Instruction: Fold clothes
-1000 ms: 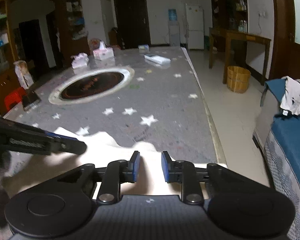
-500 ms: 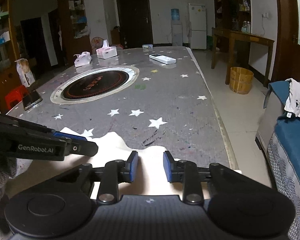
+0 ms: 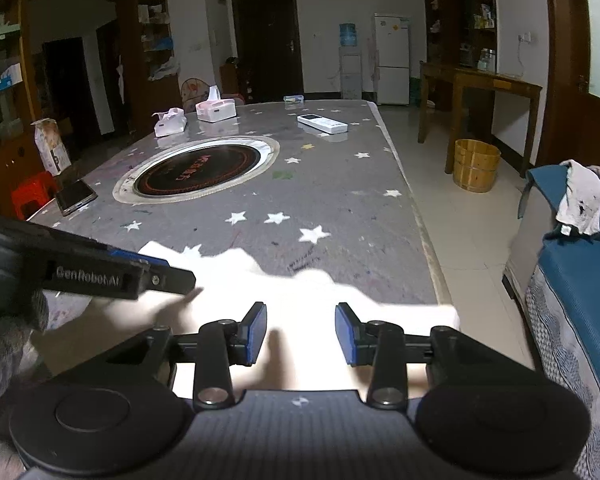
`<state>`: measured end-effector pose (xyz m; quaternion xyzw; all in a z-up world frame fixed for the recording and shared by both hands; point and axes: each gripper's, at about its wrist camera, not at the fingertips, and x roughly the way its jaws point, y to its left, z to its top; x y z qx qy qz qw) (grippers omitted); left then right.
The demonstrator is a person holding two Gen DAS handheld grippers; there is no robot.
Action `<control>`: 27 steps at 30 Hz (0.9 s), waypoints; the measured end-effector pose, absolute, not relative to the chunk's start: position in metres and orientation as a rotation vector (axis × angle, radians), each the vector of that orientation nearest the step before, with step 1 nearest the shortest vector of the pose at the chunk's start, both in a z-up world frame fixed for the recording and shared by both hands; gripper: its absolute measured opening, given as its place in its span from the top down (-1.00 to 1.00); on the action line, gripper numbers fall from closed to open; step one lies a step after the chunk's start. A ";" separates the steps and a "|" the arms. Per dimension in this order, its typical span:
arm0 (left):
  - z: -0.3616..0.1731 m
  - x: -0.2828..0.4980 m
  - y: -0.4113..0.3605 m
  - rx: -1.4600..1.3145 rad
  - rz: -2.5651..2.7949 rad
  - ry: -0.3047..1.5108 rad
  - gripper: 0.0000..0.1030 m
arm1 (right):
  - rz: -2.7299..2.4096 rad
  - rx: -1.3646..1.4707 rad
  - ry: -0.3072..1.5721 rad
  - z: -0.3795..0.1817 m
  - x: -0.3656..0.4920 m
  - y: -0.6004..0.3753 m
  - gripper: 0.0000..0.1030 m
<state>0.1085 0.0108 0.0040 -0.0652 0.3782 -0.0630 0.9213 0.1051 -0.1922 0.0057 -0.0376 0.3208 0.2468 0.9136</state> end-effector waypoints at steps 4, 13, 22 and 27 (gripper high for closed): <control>0.005 0.097 0.011 -0.132 -0.126 0.768 0.31 | 0.491 -0.053 0.663 0.006 0.085 -0.208 0.27; 0.000 0.071 0.014 -0.131 -0.122 0.768 0.23 | 0.475 -0.015 0.662 -0.007 0.045 -0.234 0.20; 0.001 0.056 0.014 -0.137 -0.112 0.756 0.11 | 0.479 -0.041 0.639 -0.002 0.039 -0.223 -0.11; 0.003 0.046 0.015 -0.138 -0.105 0.750 -0.07 | 0.480 -0.043 0.636 -0.001 0.036 -0.218 -0.40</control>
